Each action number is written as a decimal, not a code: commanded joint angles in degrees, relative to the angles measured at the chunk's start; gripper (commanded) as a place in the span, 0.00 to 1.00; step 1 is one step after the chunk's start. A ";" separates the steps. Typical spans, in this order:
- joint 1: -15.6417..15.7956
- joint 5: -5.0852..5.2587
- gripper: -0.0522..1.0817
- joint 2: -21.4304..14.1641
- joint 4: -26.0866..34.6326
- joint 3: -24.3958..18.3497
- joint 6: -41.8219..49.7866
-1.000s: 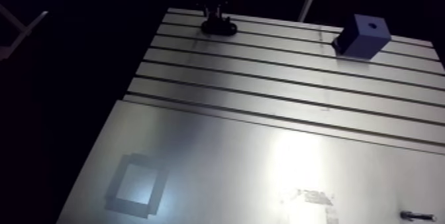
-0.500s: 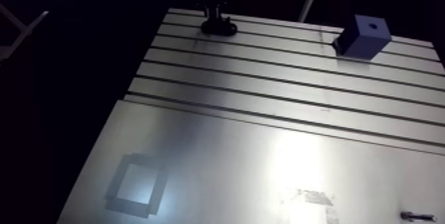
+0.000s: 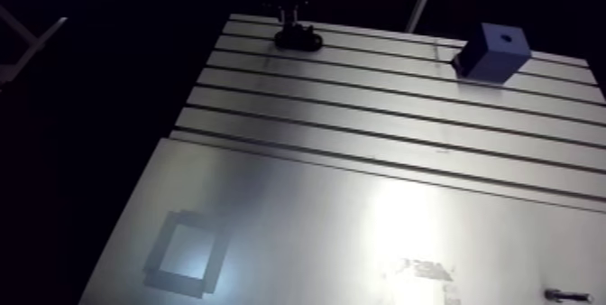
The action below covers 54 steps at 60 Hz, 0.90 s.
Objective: Pick up the M10 bolt and insert it into the hex recess until seated.
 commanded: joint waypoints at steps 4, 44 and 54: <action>0.18 0.18 0.77 -1.97 1.38 -0.25 -0.22; -3.29 -0.27 0.95 -10.93 23.41 -8.78 -5.36; -8.53 -0.52 0.97 -13.59 33.28 -12.74 -19.60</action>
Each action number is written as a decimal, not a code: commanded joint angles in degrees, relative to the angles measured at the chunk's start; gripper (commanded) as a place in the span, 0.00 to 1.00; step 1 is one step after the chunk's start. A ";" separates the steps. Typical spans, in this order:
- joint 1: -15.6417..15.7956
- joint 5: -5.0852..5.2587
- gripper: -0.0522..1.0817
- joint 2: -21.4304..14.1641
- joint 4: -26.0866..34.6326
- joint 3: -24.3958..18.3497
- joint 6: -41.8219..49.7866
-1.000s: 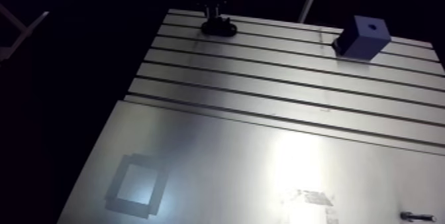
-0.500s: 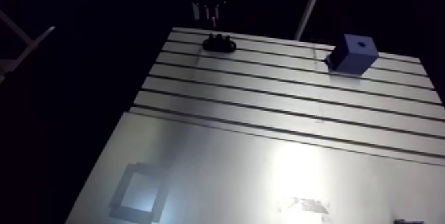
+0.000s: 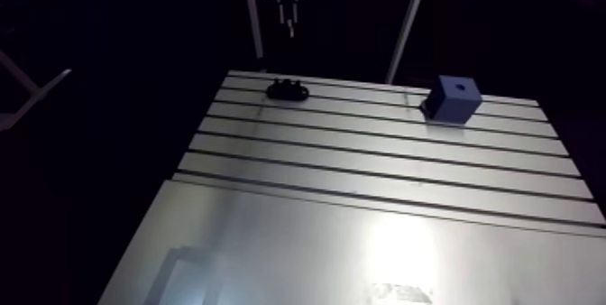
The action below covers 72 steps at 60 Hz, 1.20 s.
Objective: Pick up the M10 bolt and insert it into the hex recess until seated.
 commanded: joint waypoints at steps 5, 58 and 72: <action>-8.31 -0.49 0.96 -3.90 16.41 -5.89 -21.15; -23.99 -7.04 0.95 0.20 26.26 -13.10 -47.96; -24.24 -6.72 0.95 2.10 25.93 -14.02 -46.71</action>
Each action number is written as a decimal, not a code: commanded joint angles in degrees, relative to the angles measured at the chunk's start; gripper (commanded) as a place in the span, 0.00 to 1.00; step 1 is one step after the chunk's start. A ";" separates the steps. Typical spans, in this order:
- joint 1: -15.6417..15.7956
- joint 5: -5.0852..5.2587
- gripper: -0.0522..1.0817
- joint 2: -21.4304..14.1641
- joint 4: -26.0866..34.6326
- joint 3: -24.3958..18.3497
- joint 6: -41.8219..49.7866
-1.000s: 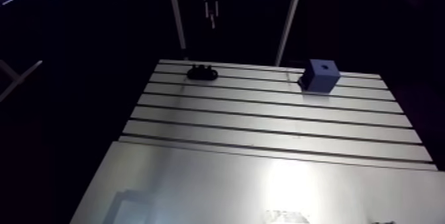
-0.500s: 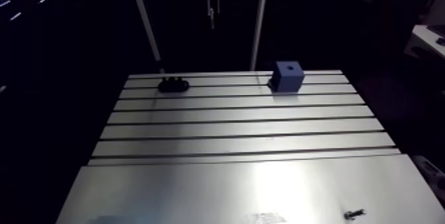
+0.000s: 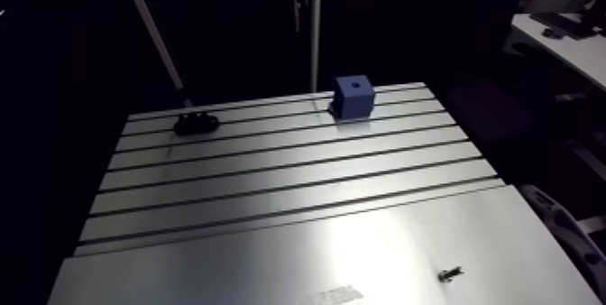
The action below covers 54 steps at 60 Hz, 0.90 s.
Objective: Pick up the M10 bolt and insert it into the hex recess until seated.
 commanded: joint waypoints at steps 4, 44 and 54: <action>-5.96 -2.32 0.95 4.48 2.47 -4.16 -5.78; -7.41 -2.14 0.95 6.37 -3.05 -4.51 -2.84; -8.84 -2.29 0.95 8.24 -4.41 -5.04 -3.00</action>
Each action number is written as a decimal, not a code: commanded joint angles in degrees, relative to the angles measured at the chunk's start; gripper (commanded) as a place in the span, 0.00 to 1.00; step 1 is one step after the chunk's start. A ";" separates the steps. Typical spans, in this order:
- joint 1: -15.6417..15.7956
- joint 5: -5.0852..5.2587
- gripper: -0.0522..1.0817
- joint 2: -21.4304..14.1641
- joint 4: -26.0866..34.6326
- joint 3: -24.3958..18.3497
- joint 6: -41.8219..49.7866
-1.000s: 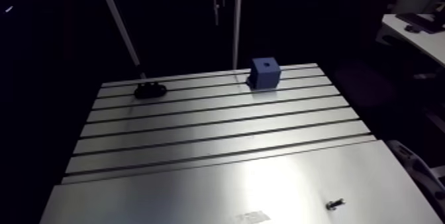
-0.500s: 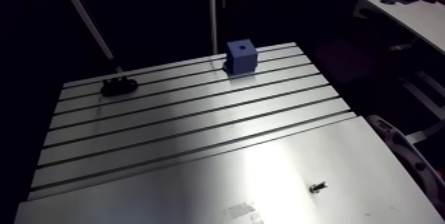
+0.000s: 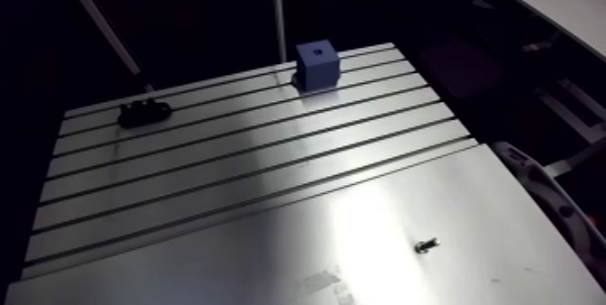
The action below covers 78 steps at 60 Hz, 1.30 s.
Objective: Pick up the M10 bolt and insert it into the hex recess until seated.
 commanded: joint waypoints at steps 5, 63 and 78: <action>-1.70 -0.23 0.95 2.65 -1.79 -0.57 -0.32; -4.00 3.89 0.95 5.87 -6.89 2.53 -2.11; -4.00 4.13 0.95 5.79 -10.66 5.02 -2.11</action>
